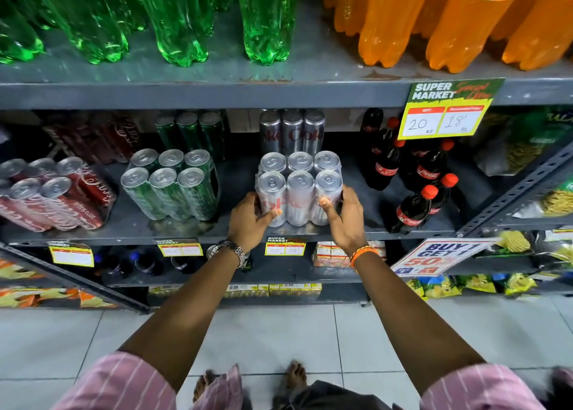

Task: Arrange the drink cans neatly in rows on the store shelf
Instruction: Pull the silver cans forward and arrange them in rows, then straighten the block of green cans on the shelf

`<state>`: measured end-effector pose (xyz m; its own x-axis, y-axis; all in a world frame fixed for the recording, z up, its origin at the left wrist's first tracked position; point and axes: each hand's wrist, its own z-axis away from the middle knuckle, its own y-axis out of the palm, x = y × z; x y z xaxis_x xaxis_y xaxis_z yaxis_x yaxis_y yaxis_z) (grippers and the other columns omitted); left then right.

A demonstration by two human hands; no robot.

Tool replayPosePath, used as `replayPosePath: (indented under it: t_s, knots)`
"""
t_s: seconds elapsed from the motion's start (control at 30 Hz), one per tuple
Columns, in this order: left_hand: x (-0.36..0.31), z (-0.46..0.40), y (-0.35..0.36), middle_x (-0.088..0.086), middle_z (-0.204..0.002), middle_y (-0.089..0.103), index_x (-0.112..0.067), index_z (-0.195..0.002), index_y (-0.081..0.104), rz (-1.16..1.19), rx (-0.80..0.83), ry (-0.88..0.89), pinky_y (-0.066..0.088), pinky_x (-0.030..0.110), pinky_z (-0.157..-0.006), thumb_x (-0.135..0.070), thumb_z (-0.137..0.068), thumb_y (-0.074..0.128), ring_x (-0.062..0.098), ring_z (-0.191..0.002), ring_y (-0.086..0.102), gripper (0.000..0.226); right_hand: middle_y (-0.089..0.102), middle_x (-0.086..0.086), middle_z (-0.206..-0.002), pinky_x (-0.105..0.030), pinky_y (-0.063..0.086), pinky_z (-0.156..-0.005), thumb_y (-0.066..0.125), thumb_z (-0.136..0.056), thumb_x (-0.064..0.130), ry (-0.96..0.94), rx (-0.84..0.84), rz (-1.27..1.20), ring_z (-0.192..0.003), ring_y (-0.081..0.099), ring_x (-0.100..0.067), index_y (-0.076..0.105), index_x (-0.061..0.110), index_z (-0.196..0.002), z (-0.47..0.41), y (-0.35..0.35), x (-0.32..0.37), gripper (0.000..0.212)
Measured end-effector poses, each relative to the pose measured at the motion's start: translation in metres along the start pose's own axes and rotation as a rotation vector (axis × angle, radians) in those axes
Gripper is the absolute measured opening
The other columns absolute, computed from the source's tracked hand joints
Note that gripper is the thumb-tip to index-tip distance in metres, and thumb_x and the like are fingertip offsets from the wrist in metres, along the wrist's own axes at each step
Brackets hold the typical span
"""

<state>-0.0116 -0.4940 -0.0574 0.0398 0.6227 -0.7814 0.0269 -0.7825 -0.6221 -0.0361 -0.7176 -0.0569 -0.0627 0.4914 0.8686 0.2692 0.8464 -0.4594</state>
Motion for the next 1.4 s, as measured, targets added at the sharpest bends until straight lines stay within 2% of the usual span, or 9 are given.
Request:
replayPosePath:
  t_s: [0.23,0.37,0.53,0.67,0.8,0.93,1.07,1.27,1.4]
  knots:
    - [-0.008,0.005,-0.002,0.008,-0.111,0.072,-0.009,-0.118,0.054,0.059,0.028,0.0,0.058,0.04,-0.085,-0.027,-0.082,0.073,0.022,-0.096,0.07,0.044,0.058,-0.004,-0.121,-0.05,0.047,-0.104,0.062,-0.093,0.049,0.021,-0.004,-0.019,-0.115,0.056,-0.021,0.051,0.015,-0.132,0.001,0.004,-0.002,0.052]
    - [-0.003,0.006,-0.018,0.006,-0.123,0.068,-0.011,-0.125,0.05,0.107,0.065,-0.005,0.056,0.044,-0.094,-0.031,-0.077,0.076,0.019,-0.109,0.067,0.058,0.046,-0.004,-0.142,-0.038,0.035,-0.117,0.061,-0.086,0.059,0.035,-0.178,-0.088,-0.134,0.042,-0.018,0.039,0.014,-0.145,0.012,0.012,0.011,0.077]
    - [0.003,0.022,-0.061,0.007,-0.141,0.055,-0.008,-0.137,0.047,0.173,-0.007,-0.013,0.044,0.026,-0.105,-0.018,-0.081,0.076,0.014,-0.126,0.053,0.064,0.052,-0.017,-0.132,-0.024,0.031,-0.111,0.061,-0.09,0.035,-0.332,-0.477,-0.011,-0.125,0.045,-0.026,0.05,0.005,-0.132,0.033,0.04,0.066,0.053]
    - [0.028,0.044,-0.111,0.003,-0.126,0.066,-0.012,-0.124,0.059,0.196,-0.267,0.0,0.052,0.028,-0.101,-0.009,-0.082,0.073,0.012,-0.117,0.063,0.045,0.056,-0.01,-0.125,-0.037,0.042,-0.109,0.064,-0.093,0.02,-0.49,-0.21,-0.104,-0.122,0.052,-0.027,0.06,0.007,-0.121,0.046,0.093,0.101,0.031]
    - [0.073,0.049,-0.163,0.007,-0.109,0.067,-0.013,-0.111,0.06,0.177,-0.639,-0.084,0.055,0.044,-0.087,-0.015,-0.075,0.067,0.024,-0.101,0.065,0.037,0.052,-0.007,-0.127,-0.046,0.047,-0.105,0.065,-0.094,0.027,-0.278,0.068,-0.112,-0.121,0.053,-0.024,0.054,0.012,-0.129,0.042,0.161,0.123,0.04]
    - [0.179,-0.011,-0.183,0.014,-0.13,0.059,-0.01,-0.128,0.049,0.135,-0.324,-0.255,0.05,0.048,-0.101,-0.04,-0.066,0.079,0.029,-0.12,0.059,0.076,0.04,-0.018,-0.147,-0.045,0.031,-0.12,0.07,-0.09,0.036,0.033,0.254,-0.022,-0.14,0.036,-0.034,0.032,0.002,-0.148,0.027,0.207,0.132,0.077]
    - [0.186,-0.035,-0.186,0.008,-0.136,0.059,-0.014,-0.132,0.045,0.176,-0.069,-0.215,0.046,0.04,-0.104,-0.035,-0.073,0.082,0.022,-0.125,0.057,0.073,0.052,-0.021,-0.136,-0.047,0.043,-0.109,0.07,-0.091,0.033,0.115,0.285,-0.059,-0.131,0.049,-0.037,0.043,-0.002,-0.134,0.01,0.227,0.136,0.061]
    - [0.148,-0.024,-0.2,0.008,-0.143,0.054,-0.015,-0.143,0.035,0.179,-0.038,-0.217,0.043,0.04,-0.107,-0.036,-0.083,0.073,0.025,-0.13,0.052,0.074,0.055,-0.014,-0.135,-0.028,0.042,-0.1,0.069,-0.092,0.031,0.126,0.284,-0.056,-0.126,0.054,-0.027,0.045,0.005,-0.13,0.006,0.232,0.133,0.051]
    - [0.15,-0.014,-0.196,0.01,-0.14,0.056,-0.012,-0.14,0.037,0.122,-0.066,-0.172,0.045,0.04,-0.103,-0.036,-0.085,0.07,0.027,-0.127,0.055,0.07,0.057,-0.012,-0.133,-0.031,0.045,-0.101,0.068,-0.093,0.029,0.12,0.271,-0.078,-0.123,0.055,-0.025,0.046,0.007,-0.129,0.016,0.229,0.13,0.048]
